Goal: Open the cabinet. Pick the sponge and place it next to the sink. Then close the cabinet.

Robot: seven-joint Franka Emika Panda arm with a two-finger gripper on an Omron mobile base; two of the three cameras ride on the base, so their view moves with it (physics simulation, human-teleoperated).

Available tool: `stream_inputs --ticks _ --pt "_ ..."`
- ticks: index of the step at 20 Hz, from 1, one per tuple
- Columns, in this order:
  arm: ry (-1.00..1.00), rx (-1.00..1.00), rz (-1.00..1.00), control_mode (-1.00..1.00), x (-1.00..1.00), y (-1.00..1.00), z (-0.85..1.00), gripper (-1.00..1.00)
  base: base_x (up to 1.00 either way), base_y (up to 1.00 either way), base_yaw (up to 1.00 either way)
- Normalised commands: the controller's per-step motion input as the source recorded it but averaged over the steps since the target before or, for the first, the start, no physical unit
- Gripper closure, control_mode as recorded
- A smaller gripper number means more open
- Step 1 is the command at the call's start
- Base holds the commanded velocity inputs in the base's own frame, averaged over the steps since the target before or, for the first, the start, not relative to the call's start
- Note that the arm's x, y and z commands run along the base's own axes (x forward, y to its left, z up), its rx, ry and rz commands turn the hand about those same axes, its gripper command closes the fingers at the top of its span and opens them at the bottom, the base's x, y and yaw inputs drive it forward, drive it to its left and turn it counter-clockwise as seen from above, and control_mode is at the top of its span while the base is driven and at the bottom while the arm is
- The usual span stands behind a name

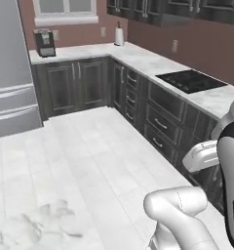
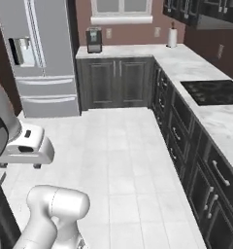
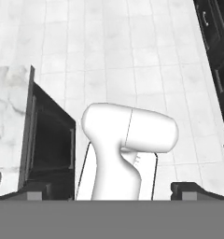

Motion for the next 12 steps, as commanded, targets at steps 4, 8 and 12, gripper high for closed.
stream_inputs --ticks 4,8,12 --pt "0.0 0.0 0.0 1.0 0.0 0.0 0.0 -1.0 1.0 -0.15 -0.6" --pt "0.0 0.0 0.0 1.0 0.0 0.0 0.0 -1.0 1.0 -0.14 -0.65" --pt "0.0 0.0 0.0 1.0 0.0 0.0 0.0 -1.0 1.0 -0.08 -0.63"
